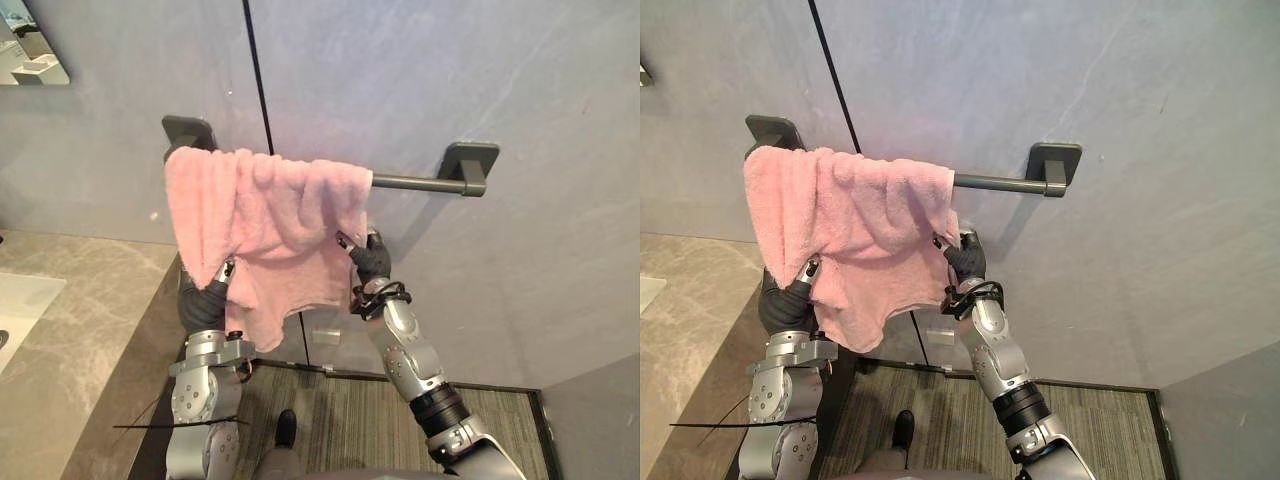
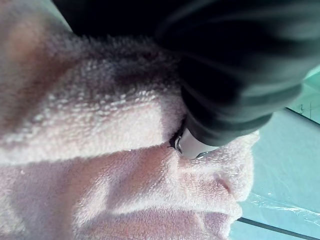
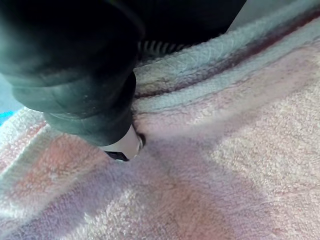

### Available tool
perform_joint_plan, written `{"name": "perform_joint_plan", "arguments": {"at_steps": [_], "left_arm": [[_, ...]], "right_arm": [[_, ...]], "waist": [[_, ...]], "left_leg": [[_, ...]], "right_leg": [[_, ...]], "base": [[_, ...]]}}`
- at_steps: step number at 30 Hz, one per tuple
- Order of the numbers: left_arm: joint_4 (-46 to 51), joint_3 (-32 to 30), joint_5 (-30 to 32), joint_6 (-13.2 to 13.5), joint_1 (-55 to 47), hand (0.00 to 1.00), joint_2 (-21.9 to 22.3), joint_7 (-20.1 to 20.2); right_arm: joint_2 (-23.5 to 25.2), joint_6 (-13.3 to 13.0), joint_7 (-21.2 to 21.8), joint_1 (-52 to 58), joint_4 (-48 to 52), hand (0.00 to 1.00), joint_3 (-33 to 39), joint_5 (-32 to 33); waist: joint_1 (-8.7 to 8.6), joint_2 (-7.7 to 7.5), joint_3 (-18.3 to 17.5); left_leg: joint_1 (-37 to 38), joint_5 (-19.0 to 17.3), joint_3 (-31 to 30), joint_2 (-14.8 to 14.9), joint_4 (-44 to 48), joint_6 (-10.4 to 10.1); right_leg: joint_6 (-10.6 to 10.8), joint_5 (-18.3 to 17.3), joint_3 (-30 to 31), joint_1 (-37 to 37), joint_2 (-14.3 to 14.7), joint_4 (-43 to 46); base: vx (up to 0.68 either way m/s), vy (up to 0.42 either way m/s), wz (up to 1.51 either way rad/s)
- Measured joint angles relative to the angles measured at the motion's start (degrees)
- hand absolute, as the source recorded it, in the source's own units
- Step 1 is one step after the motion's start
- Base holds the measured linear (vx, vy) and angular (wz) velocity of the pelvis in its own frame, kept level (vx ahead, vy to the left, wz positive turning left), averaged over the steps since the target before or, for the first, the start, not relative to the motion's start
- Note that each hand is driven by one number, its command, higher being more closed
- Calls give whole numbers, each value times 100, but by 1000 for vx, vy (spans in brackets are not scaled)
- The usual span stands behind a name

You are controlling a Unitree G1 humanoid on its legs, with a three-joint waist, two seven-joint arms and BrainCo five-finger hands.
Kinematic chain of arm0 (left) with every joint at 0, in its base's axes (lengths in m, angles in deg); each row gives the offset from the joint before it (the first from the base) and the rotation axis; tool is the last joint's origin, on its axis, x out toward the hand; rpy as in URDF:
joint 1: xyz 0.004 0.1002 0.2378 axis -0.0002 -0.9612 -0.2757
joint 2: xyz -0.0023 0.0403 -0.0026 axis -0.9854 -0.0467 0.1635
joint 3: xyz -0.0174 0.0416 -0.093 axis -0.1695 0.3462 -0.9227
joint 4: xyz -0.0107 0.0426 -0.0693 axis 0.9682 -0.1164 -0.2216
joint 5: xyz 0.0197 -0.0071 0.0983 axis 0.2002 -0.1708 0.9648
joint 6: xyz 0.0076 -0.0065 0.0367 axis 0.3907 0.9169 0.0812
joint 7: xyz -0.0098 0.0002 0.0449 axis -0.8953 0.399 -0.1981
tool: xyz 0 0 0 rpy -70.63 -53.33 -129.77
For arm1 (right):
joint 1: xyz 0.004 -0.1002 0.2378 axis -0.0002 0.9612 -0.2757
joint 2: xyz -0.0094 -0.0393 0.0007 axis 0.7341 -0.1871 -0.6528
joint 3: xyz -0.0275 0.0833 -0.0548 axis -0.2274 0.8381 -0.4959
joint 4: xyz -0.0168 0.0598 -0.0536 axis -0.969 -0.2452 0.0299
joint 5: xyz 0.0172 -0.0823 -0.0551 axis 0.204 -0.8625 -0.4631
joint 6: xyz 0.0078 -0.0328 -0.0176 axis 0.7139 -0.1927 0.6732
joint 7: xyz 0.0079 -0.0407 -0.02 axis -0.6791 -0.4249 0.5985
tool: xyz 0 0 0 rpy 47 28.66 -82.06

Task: Organize washtable

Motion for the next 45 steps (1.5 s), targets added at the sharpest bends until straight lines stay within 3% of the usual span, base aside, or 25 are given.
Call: {"name": "perform_joint_plan", "arguments": {"at_steps": [11, 17, 26, 32, 33, 37, 38, 45], "left_arm": [[28, 3, 64, -1, 62, 100, -7, 4], [-11, 166, 251, -85, 63, 100, -16, 115], [-115, 216, 450, -125, -20, 100, 45, 239], [-113, 215, 568, -114, -89, 100, 50, 253], [-112, 214, 570, -112, -113, 100, 56, 252], [-112, 187, 755, -110, -170, 100, 149, 243], [-112, 175, 800, -108, -199, 0, 166, 243], [-142, 159, 942, -104, -342, 0, 213, 247]], "right_arm": [[-25, 6, 17, 145, 456, 100, 265, -15], [-96, 4, 287, 649, 911, 100, 692, -230], [-112, -2, 867, 1688, 1361, 100, 719, -211], [-117, -8, 1021, 2026, 1592, 100, 701, -223], [-117, -7, 1035, 2035, 1592, 0, 697, -225], [-119, -8, 1114, 2193, 1592, 0, 698, -231], [-120, -8, 1116, 2234, 1592, 0, 698, -235], [-125, 3, 1127, 2425, 1581, 0, 650, -242]], "waist": [[1, -68, -5], [-60, -104, -4], [-188, -104, -4], [-254, -109, -8], [-284, -111, -11], [-313, -142, -72], [-316, -146, -81], [-318, -110, -135]], "left_leg": [[-35, 9, 47, 1, 1, 9], [64, 48, 205, -13, 2, 24], [205, 45, 353, -15, 1, 27], [228, 1, 405, -15, 1, 34], [228, -2, 405, -15, 0, 32], [272, -10, 485, -9, 1, 36], [283, -13, 498, -9, 1, 31], [303, 2, 538, -11, 1, 47]], "right_leg": [[9, 5, 73, -62, -12, 25], [55, -25, 189, -67, -73, 82], [67, -36, 328, -52, -115, 113], [71, -35, 361, -55, -127, 117], [71, -35, 380, -55, -127, 118], [76, -31, 452, -59, -135, 116], [76, -31, 455, -58, -137, 115], [77, -31, 466, -57, -149, 112]], "base": [[-1, 0, -1], [11, 3, -9], [7, -3, -10], [0, 0, 0], [-16, 2, -3], [-3, -2, -9], [9, -9, -9], [4, -4, -2]]}}
